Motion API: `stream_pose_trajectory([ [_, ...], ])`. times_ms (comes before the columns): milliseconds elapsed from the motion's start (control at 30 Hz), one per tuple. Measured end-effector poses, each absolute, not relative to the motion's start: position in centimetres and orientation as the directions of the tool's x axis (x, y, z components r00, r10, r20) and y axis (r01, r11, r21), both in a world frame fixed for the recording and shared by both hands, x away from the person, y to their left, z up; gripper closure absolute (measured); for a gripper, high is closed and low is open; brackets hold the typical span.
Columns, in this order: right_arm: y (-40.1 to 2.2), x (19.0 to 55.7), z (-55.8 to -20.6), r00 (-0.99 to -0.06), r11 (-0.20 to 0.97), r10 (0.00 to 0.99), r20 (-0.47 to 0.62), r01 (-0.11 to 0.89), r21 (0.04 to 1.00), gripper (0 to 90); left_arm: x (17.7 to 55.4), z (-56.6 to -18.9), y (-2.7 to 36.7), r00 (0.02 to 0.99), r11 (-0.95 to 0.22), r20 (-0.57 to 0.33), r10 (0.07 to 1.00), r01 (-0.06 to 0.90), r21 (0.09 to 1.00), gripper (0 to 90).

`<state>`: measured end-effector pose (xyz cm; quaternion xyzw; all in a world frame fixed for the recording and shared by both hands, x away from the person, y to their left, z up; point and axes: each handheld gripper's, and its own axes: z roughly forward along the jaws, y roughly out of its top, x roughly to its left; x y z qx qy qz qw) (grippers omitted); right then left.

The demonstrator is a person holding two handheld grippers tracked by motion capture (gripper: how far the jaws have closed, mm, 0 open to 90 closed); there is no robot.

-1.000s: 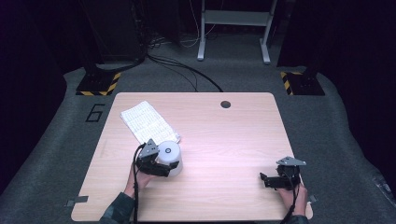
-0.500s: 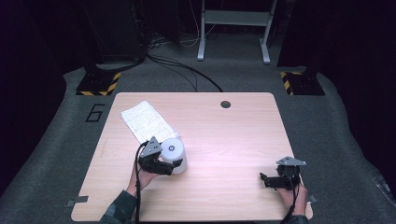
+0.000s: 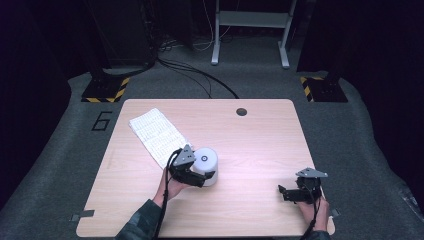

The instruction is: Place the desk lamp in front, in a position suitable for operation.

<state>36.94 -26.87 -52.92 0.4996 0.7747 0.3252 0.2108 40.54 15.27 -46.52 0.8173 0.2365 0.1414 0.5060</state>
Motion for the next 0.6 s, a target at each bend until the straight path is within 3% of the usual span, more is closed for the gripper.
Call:
stream_pose_trajectory([
  [267,-26.9,36.9,-52.9,-0.412,0.29,0.911,-0.002,0.637,0.715,0.2,40.9,-47.7,12.8,0.871,-0.414,-0.006,0.491,0.24,0.878,8.6],
  [600,-26.9,36.9,-52.9,-0.412,0.289,0.911,-0.002,0.637,0.715,0.2,41.0,-48.3,12.6,0.875,-0.403,-0.011,0.484,0.234,0.885,8.5],
])
